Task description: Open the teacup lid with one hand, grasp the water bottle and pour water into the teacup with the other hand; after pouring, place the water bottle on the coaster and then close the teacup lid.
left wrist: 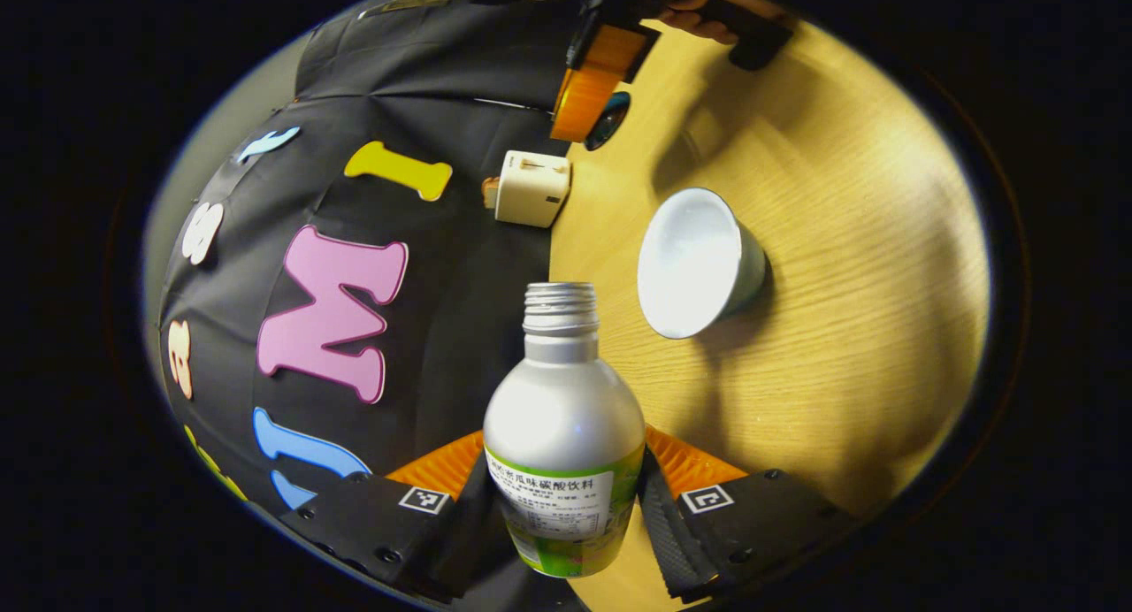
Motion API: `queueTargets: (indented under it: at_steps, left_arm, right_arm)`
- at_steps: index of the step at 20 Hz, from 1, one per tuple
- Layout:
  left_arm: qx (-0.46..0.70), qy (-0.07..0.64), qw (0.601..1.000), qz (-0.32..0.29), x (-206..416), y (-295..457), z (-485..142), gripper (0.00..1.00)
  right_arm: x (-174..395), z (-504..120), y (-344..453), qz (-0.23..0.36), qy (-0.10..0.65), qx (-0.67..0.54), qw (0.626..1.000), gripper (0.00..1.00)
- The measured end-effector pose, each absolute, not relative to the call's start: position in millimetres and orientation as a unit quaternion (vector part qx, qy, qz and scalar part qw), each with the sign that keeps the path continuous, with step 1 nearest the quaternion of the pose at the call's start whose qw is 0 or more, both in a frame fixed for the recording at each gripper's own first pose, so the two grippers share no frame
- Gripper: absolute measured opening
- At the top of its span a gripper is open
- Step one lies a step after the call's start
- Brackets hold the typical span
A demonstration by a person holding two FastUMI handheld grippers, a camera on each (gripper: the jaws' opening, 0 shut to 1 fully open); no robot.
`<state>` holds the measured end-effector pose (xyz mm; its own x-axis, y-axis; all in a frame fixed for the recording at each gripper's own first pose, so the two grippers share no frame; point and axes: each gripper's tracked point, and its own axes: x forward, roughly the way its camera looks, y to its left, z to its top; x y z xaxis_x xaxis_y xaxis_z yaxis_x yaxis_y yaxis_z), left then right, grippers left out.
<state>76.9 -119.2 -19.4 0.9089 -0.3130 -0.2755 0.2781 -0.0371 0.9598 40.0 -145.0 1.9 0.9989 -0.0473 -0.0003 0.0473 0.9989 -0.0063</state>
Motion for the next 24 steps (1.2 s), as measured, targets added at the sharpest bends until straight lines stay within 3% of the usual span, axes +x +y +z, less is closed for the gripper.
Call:
queueTargets:
  at_steps: [2, 3, 12, 24]
  left_arm:
    - [0.708, -0.012, 0.673, -0.213, 82.4, -119.8, -19.6, 0.80]
    - [0.717, -0.011, 0.663, -0.213, 84.1, -119.4, -19.2, 0.80]
    - [0.777, -0.003, 0.590, -0.221, 82.1, -118.3, -25.1, 0.80]
    - [0.820, -0.008, 0.534, -0.206, 80.7, -113.1, -30.1, 0.80]
  right_arm:
    - [39.9, 2.0, -145.0, -0.024, 0.000, -0.003, 1.000, 0.33]
    - [40.0, 2.4, -145.1, -0.024, 0.000, -0.003, 1.000, 0.28]
    - [39.7, 2.2, -144.8, -0.024, 0.000, -0.003, 1.000, 0.28]
    - [38.9, 2.7, -144.5, -0.024, 0.000, -0.003, 1.000, 0.28]
